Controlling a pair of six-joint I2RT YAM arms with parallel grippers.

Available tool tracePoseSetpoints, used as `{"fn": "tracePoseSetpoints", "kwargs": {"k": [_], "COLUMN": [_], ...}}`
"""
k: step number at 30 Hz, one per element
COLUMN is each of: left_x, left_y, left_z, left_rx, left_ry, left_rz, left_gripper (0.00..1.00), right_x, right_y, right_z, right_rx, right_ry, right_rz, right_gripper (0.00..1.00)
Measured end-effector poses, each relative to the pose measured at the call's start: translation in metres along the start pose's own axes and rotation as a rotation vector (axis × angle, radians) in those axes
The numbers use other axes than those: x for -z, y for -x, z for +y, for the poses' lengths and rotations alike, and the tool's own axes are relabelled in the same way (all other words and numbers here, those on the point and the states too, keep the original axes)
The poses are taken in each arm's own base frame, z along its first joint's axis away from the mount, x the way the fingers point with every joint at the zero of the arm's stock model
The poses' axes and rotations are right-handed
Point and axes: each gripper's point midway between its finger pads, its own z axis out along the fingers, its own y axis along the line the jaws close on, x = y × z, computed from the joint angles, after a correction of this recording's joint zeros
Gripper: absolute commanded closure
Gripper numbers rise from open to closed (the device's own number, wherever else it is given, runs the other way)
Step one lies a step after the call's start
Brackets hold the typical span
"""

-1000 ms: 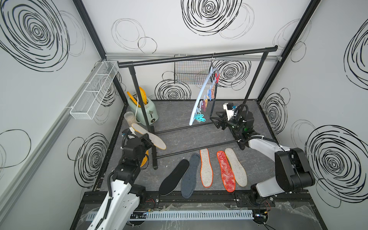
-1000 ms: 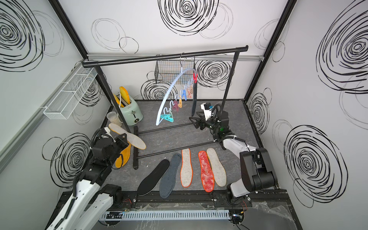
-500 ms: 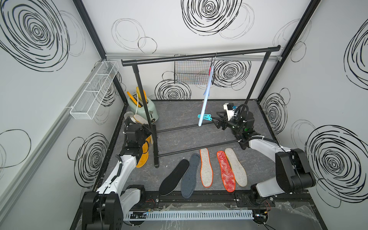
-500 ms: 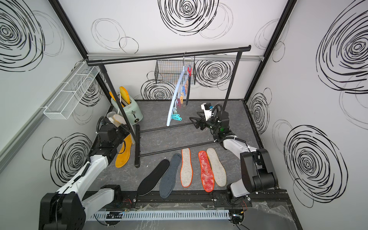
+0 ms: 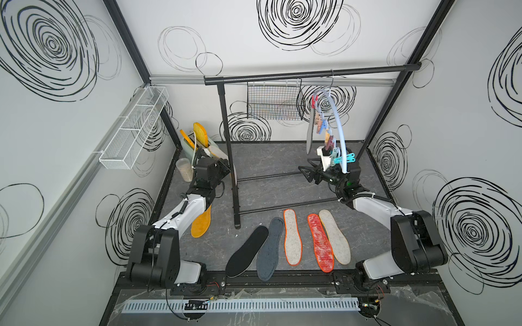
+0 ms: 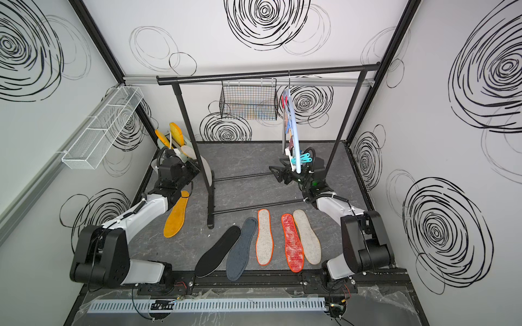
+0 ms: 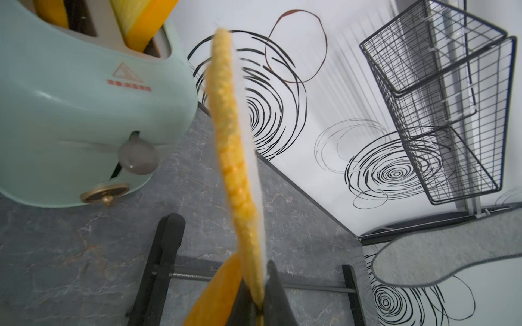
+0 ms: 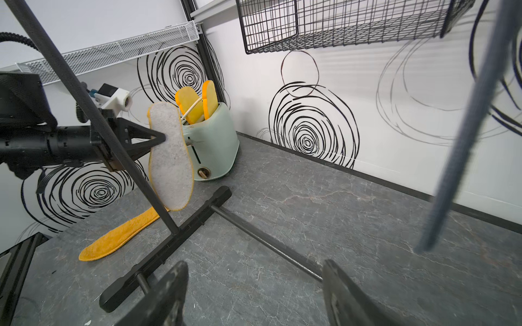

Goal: Take the shoe insoles off the hanger
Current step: Move the clothesline to the center of the board, then place the insole at the center of the board.

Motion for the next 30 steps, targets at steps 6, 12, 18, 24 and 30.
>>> {"fn": "tracePoseSetpoints", "kwargs": {"k": [6,12,18,24,30], "left_x": [-0.031,-0.026,0.007,0.042,0.078], "left_y": [0.007,0.015,0.021,-0.003,-0.023], "left_z": [-0.024,0.003,0.063,0.070,0.073], "left_rx": [-0.009,-0.056,-0.117,-0.280,-0.353], "left_ry": [-0.042,0.043,0.200,0.283,0.301], "left_rz": [0.008,0.042,0.166,0.389,0.470], "left_gripper": [1.00,1.00,1.00,0.98,0.99], "right_x": [0.000,-0.001,-0.004,-0.006,-0.007], "right_y": [0.000,-0.003,-0.010,-0.013,-0.014], "right_z": [0.000,-0.001,-0.004,-0.004,-0.001], "right_rx": [0.000,-0.004,-0.016,-0.023,-0.033], "right_ry": [0.000,-0.001,-0.003,0.000,0.007], "right_rz": [0.001,0.007,0.022,0.028,0.030], "right_gripper": [0.24,0.24,0.24,0.24,0.24]}}
